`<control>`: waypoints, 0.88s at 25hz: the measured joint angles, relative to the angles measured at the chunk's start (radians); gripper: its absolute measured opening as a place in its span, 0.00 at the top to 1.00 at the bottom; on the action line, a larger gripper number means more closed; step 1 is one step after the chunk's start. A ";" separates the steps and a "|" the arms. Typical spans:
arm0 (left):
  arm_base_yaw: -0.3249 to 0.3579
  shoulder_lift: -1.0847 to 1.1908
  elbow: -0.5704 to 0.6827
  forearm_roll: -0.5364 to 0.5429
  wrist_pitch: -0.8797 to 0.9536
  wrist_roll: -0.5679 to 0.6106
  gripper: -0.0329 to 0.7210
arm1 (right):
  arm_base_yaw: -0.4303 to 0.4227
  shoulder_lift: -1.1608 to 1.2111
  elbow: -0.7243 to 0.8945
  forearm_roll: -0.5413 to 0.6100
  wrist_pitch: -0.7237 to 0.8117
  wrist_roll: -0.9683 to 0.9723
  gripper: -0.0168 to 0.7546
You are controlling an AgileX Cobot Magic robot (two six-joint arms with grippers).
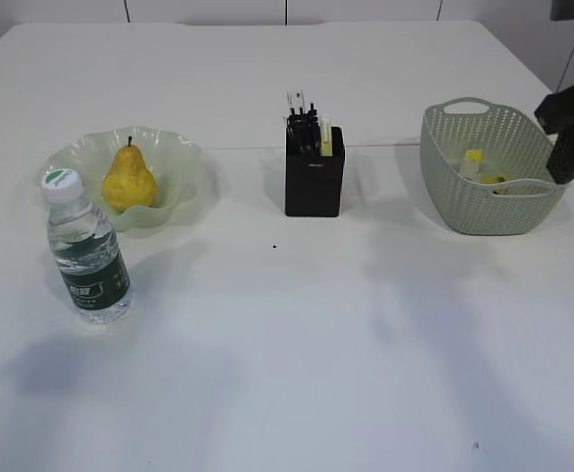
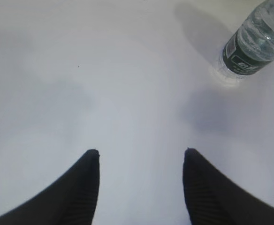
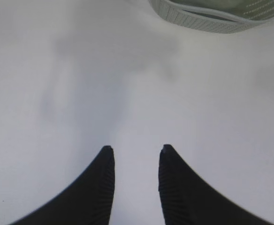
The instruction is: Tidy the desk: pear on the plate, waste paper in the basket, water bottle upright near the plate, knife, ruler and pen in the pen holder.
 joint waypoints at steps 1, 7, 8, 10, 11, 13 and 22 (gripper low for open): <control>0.000 -0.023 0.000 -0.004 0.016 0.000 0.42 | 0.000 -0.013 0.014 0.004 -0.005 0.000 0.66; 0.000 -0.194 0.000 -0.013 0.131 -0.004 0.42 | 0.000 -0.130 0.086 0.014 -0.012 -0.002 0.66; 0.000 -0.231 0.000 -0.013 0.150 -0.004 0.42 | 0.000 -0.150 0.098 0.014 -0.012 0.003 0.66; 0.000 -0.295 0.000 -0.013 0.178 -0.004 0.42 | 0.000 -0.201 0.122 0.016 -0.012 0.023 0.66; 0.000 -0.330 0.000 -0.013 0.188 -0.004 0.42 | 0.000 -0.223 0.137 0.016 -0.012 0.031 0.66; 0.000 -0.397 0.000 -0.013 0.209 -0.004 0.42 | 0.000 -0.277 0.167 0.016 -0.008 0.056 0.66; 0.000 -0.567 0.000 -0.058 0.225 -0.006 0.42 | 0.000 -0.490 0.254 0.010 0.090 0.086 0.66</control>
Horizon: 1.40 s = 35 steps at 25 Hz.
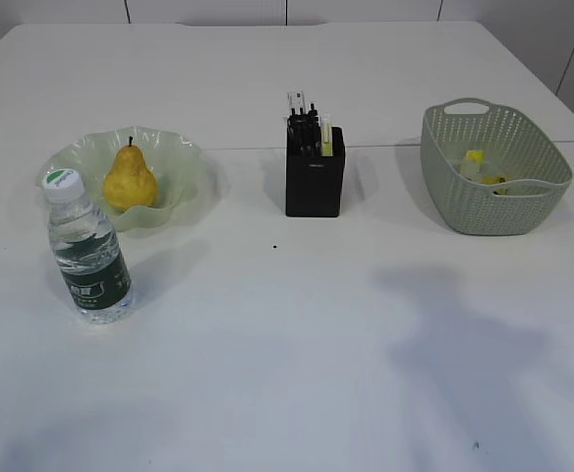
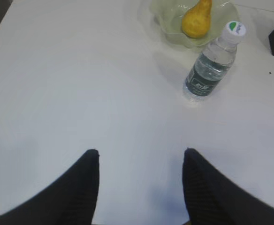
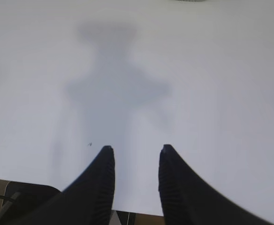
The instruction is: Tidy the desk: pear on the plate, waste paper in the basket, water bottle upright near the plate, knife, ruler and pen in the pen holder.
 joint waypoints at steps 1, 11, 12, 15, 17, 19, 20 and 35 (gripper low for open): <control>0.000 -0.010 0.000 -0.013 0.000 0.000 0.42 | 0.000 -0.029 0.005 -0.002 0.011 0.002 0.66; 0.000 -0.108 0.000 -0.059 0.002 0.025 0.42 | 0.000 -0.390 0.115 -0.013 0.042 0.047 0.66; 0.000 -0.123 0.000 -0.059 0.002 0.029 0.42 | 0.000 -0.428 0.126 -0.013 0.042 0.053 0.66; 0.000 -0.169 0.000 -0.059 0.004 0.037 0.42 | 0.000 -0.528 0.161 -0.013 0.046 0.062 0.66; 0.000 -0.198 0.000 -0.059 0.004 0.043 0.42 | 0.000 -0.588 0.178 -0.013 0.048 0.064 0.66; 0.000 -0.220 0.000 -0.059 0.004 0.054 0.42 | 0.000 -0.620 0.187 -0.011 0.049 0.066 0.66; 0.000 -0.231 0.000 -0.059 0.006 0.063 0.42 | 0.000 -0.679 0.200 -0.007 0.051 0.067 0.66; 0.000 -0.258 0.096 0.001 0.008 0.128 0.42 | 0.000 -1.000 0.385 0.038 0.058 0.069 0.66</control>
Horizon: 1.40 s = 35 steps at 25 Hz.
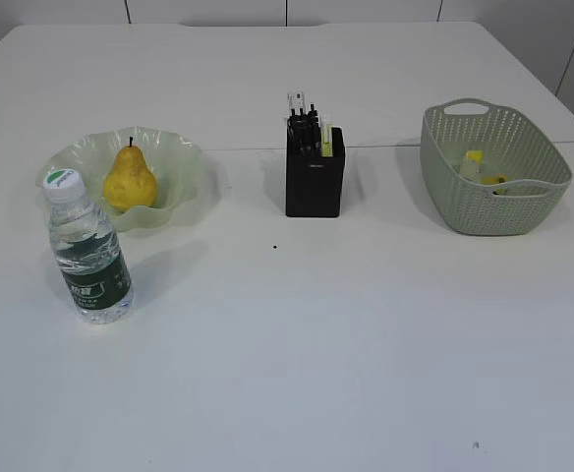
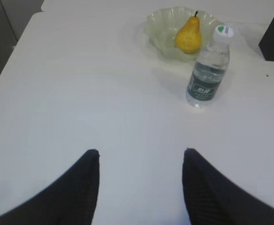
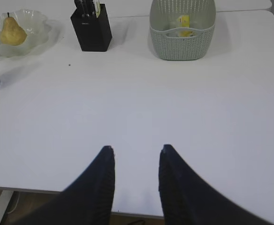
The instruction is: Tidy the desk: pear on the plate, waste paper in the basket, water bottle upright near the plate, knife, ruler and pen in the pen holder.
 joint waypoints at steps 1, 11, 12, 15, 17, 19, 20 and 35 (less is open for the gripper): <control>0.000 0.000 0.020 0.008 0.000 0.000 0.42 | 0.000 -0.002 0.011 0.000 0.000 0.000 0.66; 0.000 0.000 0.130 0.073 0.000 0.002 0.42 | 0.000 -0.004 0.124 -0.053 0.000 -0.012 0.66; 0.000 0.000 0.132 0.073 0.000 0.002 0.42 | 0.000 -0.004 0.134 -0.055 0.000 -0.018 0.66; 0.000 0.000 0.132 0.073 -0.006 0.002 0.42 | 0.000 -0.004 0.162 -0.065 -0.014 -0.024 0.66; 0.000 0.000 0.140 0.073 -0.009 0.002 0.40 | 0.000 -0.004 0.169 -0.065 -0.042 -0.026 0.66; 0.000 0.000 0.163 0.073 -0.012 0.002 0.34 | 0.000 -0.004 0.178 -0.072 -0.076 -0.026 0.66; 0.000 0.000 0.173 0.073 -0.016 0.002 0.31 | 0.000 -0.004 0.186 -0.077 -0.091 -0.026 0.66; 0.000 0.000 0.220 0.041 -0.156 0.079 0.24 | 0.000 -0.004 0.204 -0.115 -0.120 0.004 0.58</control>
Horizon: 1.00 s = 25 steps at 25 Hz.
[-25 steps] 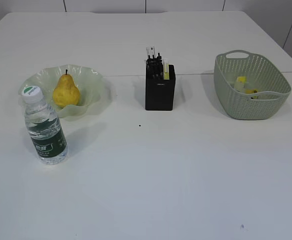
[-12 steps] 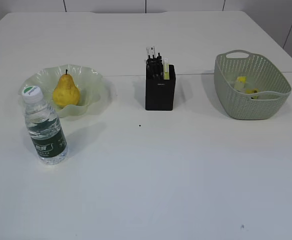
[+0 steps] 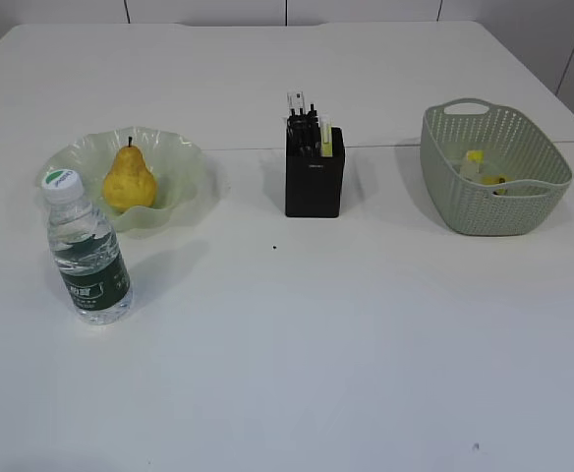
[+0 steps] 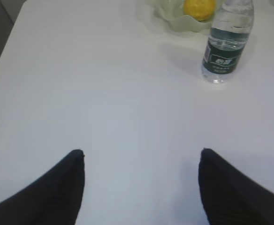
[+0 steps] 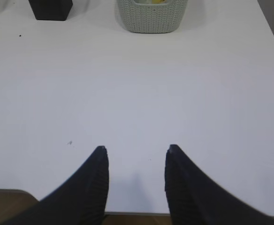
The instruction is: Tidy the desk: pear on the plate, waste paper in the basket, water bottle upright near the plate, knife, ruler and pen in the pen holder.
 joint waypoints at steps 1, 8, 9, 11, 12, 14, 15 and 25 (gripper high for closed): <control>0.000 0.000 0.000 -0.018 -0.002 0.029 0.25 | 0.000 0.000 0.000 -0.012 0.000 0.010 0.58; 0.000 0.000 0.000 -0.055 -0.004 0.082 0.30 | 0.000 0.000 0.000 -0.023 0.000 0.027 0.58; 0.000 0.000 0.000 -0.055 -0.004 0.084 0.30 | 0.000 0.000 0.000 -0.025 0.000 0.027 0.58; 0.000 0.000 0.000 -0.055 -0.004 0.084 0.31 | 0.000 0.000 0.000 -0.025 0.000 0.027 0.58; 0.000 0.000 0.000 -0.055 -0.005 0.084 0.31 | 0.000 0.000 0.000 -0.025 0.000 0.027 0.58; 0.000 0.000 0.000 -0.055 -0.006 0.084 0.32 | 0.002 -0.005 0.000 -0.027 0.000 0.027 0.58; 0.000 0.000 0.000 -0.055 -0.006 0.086 0.32 | 0.002 -0.009 0.000 -0.027 -0.002 0.027 0.58; 0.020 0.000 0.000 -0.055 -0.007 0.088 0.32 | 0.002 -0.045 0.000 -0.027 -0.004 0.029 0.58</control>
